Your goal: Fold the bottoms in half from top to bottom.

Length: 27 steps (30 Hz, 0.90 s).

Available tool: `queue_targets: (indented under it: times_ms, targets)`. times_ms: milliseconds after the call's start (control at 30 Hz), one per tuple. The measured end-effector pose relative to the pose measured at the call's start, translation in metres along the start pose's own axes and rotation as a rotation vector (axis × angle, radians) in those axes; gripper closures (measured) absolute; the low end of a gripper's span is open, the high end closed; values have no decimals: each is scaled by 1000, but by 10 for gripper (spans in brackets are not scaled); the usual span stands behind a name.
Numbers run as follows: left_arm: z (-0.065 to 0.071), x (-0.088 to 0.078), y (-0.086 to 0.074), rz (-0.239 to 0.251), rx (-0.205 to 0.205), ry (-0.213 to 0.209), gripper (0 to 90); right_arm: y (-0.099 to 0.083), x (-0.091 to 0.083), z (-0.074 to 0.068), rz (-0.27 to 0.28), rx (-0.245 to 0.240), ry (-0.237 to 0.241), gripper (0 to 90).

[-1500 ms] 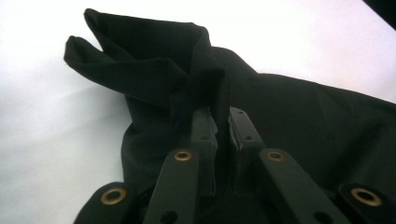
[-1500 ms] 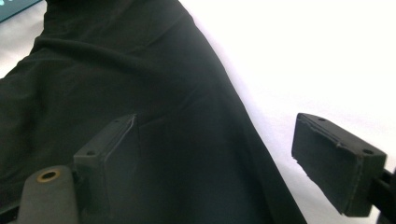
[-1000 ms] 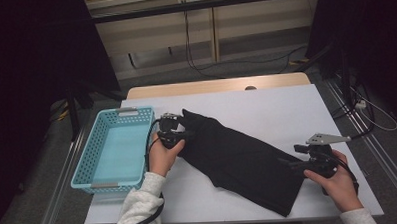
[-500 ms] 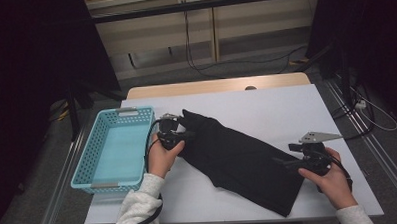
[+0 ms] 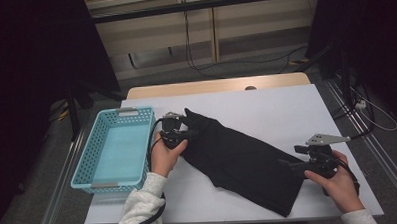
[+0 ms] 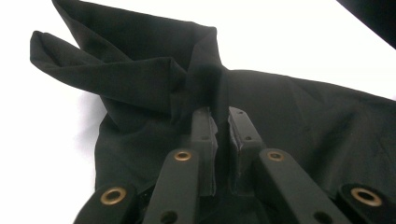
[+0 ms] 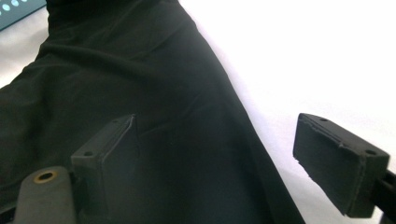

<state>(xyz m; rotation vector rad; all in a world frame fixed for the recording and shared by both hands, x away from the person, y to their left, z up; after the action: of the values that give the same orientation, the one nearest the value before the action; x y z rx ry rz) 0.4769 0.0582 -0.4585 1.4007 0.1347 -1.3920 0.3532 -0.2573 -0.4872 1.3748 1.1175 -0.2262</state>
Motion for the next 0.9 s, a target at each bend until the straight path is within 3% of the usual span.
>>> queue_targets:
  times_ms: [733, 900]
  targets:
    - [24, 15, -15, -63, 66, -54, 825, 3, 6, -6, -8, -24, 15, 144]
    - [28, 14, -15, -56, 75, -57, 824, 3, 6, -7, -12, -25, 17, 145]
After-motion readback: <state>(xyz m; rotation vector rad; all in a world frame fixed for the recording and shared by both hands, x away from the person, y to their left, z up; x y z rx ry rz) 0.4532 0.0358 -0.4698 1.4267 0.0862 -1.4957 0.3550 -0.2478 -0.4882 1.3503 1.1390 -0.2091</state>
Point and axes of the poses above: each handheld gripper's, and its own axes: x roughly forward along the jaws, y roughly out of its top, z roughly to its right, the point moved 8 cm from there along x, roughly forward along the jaws, and after that the axes turned 11 degrees about -z, right-handed, at the moved point
